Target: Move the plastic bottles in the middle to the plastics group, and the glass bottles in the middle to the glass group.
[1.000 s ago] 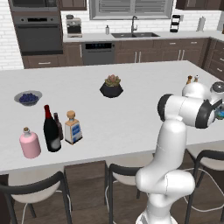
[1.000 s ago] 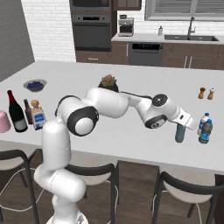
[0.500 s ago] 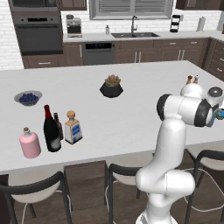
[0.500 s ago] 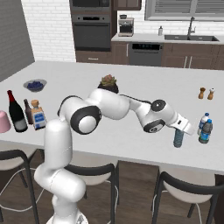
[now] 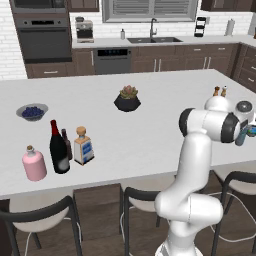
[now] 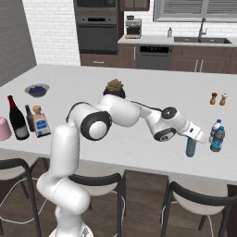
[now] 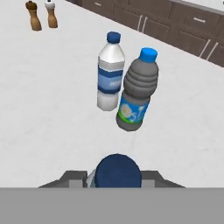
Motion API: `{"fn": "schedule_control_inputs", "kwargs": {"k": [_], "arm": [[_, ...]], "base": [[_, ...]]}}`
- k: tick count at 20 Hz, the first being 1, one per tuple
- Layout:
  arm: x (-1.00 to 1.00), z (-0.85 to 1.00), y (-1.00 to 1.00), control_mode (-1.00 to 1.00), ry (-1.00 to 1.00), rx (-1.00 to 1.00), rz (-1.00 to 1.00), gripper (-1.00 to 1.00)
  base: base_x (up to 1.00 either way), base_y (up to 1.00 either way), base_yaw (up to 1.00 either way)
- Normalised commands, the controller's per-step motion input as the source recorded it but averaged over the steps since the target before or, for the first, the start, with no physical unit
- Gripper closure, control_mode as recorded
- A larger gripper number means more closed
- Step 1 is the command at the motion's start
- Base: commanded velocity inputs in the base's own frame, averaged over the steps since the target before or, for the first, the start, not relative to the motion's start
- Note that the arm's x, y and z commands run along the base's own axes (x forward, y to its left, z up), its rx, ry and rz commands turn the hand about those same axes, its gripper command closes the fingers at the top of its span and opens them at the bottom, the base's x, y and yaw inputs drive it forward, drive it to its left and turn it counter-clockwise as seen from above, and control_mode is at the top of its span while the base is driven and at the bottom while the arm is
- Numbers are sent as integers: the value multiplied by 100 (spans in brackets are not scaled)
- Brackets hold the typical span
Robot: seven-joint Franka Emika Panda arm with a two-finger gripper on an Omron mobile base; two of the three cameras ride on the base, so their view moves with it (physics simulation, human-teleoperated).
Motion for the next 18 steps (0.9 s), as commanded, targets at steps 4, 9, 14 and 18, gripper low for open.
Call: {"fn": "schedule_control_inputs", "kwargs": {"k": [4,9,14,18], "arm": [[41,17,-33,-100,0,0,0,100],[31,0,-22,-100,0,0,0,100],[1,-4,-3,-100,0,0,0,100],[0,-35,0,-100,-2,0,0,100]], "base": [[0,0,0],[0,0,0],[0,0,0],[0,0,0]]}}
